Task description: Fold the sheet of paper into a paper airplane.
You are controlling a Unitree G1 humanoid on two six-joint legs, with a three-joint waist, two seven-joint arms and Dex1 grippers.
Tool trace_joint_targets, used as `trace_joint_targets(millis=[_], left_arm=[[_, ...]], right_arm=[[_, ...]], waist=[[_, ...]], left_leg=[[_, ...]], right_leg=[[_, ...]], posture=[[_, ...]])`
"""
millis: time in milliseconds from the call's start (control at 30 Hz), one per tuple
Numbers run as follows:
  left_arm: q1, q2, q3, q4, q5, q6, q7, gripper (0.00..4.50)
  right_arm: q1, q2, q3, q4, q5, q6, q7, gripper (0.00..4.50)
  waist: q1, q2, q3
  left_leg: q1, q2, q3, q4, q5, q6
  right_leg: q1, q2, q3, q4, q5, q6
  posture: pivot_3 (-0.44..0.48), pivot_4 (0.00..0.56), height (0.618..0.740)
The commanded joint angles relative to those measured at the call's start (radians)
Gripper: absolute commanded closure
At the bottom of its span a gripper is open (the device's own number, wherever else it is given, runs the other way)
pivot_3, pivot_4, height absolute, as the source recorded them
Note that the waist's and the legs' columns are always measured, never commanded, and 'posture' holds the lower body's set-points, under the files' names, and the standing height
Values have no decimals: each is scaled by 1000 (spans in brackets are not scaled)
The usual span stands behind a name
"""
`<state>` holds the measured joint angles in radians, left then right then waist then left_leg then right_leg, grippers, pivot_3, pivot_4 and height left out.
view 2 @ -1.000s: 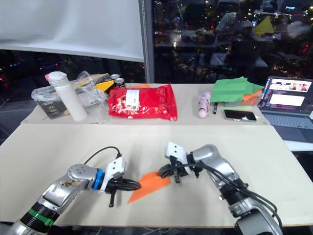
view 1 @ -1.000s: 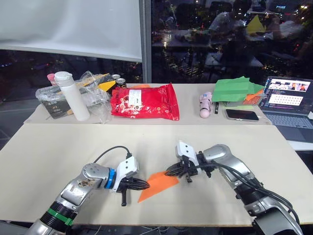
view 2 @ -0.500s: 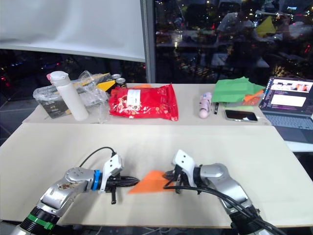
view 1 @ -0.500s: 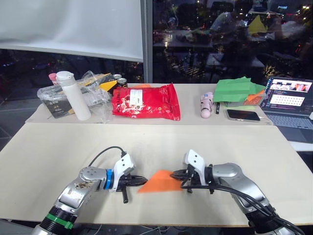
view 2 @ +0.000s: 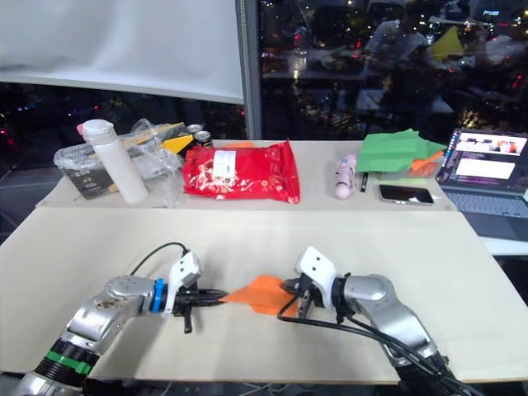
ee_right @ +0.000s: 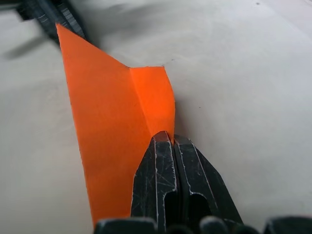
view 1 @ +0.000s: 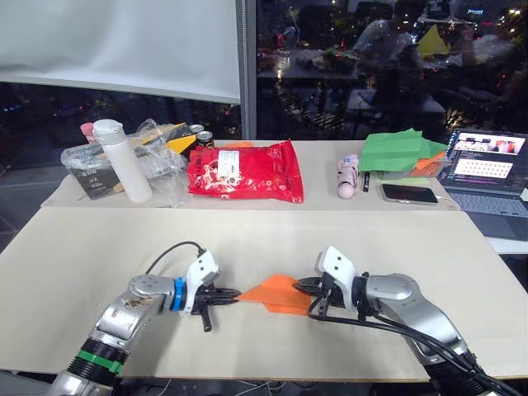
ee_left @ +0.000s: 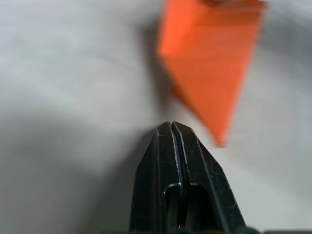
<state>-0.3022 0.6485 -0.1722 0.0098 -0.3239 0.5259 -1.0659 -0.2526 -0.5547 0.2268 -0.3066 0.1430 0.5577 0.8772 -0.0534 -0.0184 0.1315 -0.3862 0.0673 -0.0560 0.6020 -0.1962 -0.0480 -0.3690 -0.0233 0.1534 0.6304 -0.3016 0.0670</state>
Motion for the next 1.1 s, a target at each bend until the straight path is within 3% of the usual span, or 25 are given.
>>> trace_joint_targets(millis=[33,200,333,667,867,1100], left_arm=[[-44,47,81,57,-19,-2,-17,4500],[-75,42,137,21,-130,72,-85,4500],[-38,13,106,-108,-216,118,-135,4500],[26,-74,-98,-34,-15,-9,-49,4500],[29,-85,-150,-6,48,-36,-27,4500],[37,-82,-162,5,63,-36,-24,4500]], right_arm=[[1,-6,12,-49,15,-6,3,4494],[-1,-3,34,-32,-2,-19,-10,4494],[-5,-3,37,-31,-2,-20,-20,4494],[10,-23,49,-35,-42,-92,-34,4494],[31,-56,64,-61,-61,-159,-12,4494],[75,-136,125,-7,-246,-496,-48,4494]], waist=[[-3,0,0],[-1,-1,0],[7,-1,0],[6,-1,0],[11,0,0],[11,0,-1]], left_leg=[[0,0,0,0,0,0],[-1,0,0,-1,0,0],[-3,0,0,-1,0,0],[-1,0,0,0,0,0],[2,0,0,0,0,0],[2,-1,0,1,0,0]], right_leg=[[0,0,0,0,0,0],[0,0,0,-1,0,0],[0,0,0,-1,0,0],[0,0,0,-1,0,0],[0,0,0,-2,-1,-1],[1,-1,0,-2,-2,-3]], posture=[[0,150,712],[0,150,712],[0,150,712],[0,150,712],[0,150,712],[0,150,712]])
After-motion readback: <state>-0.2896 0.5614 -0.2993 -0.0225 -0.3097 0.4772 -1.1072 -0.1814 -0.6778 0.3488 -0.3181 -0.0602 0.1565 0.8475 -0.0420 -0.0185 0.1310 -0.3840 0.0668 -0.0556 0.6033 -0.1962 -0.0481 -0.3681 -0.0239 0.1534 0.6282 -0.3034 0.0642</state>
